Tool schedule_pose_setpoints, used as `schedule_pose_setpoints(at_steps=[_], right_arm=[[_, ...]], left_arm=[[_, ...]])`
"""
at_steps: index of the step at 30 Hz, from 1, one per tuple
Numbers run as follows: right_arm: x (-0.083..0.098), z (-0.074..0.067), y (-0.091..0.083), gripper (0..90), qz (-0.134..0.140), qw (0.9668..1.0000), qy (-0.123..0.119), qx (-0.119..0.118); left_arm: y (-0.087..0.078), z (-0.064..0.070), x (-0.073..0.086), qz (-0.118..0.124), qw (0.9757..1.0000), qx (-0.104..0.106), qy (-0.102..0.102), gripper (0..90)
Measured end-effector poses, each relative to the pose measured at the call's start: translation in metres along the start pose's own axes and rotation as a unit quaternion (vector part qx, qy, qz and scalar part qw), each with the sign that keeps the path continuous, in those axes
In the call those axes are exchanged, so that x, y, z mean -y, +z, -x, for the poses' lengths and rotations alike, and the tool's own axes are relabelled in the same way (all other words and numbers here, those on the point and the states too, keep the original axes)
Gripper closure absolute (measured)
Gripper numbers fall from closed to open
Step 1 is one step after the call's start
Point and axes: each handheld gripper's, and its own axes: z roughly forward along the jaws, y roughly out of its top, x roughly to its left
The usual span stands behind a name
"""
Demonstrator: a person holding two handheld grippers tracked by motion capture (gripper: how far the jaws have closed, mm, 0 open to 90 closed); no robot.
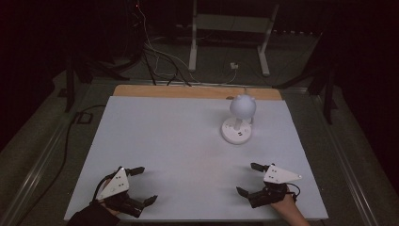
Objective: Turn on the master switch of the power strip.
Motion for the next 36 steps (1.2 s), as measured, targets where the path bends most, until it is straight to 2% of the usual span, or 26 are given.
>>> schedule_pose_setpoints(at_steps=[2,5,7,12,25,32,36], right_arm=[[0.002,-0.001,0.0,0.1,0.005,0.9999,-0.001,0.015],[0.001,0.0,0.0,0.1,0.005,0.9998,0.004,0.017],[0.0,-0.001,0.0,0.1,0.002,0.9999,0.004,0.013],[0.001,-0.001,0.004,0.0,-0.04,0.9992,0.004,-0.008],[-0.001,-0.011,0.01,0.1,-0.082,0.996,-0.017,-0.031],[-0.009,-0.017,0.013,0.1,-0.085,0.9948,-0.013,-0.055],[-0.016,-0.021,0.011,0.1,-0.082,0.9949,-0.024,-0.052]], left_arm=[[0.0,0.0,0.0,-0.002,1.0,0.001,0.001,0.2],[0.0,0.0,0.0,0.0,1.0,0.0,0.0,0.2],[0.0,-0.001,0.0,-0.003,1.0,-0.001,0.001,0.2],[0.0,0.0,0.0,-0.004,1.0,-0.002,0.002,0.2],[0.001,0.001,0.0,-0.005,1.0,-0.001,0.002,0.2],[0.002,0.001,0.0,-0.007,1.0,0.001,0.003,0.2],[0.003,0.001,0.001,-0.01,0.9999,0.002,0.004,0.2]])
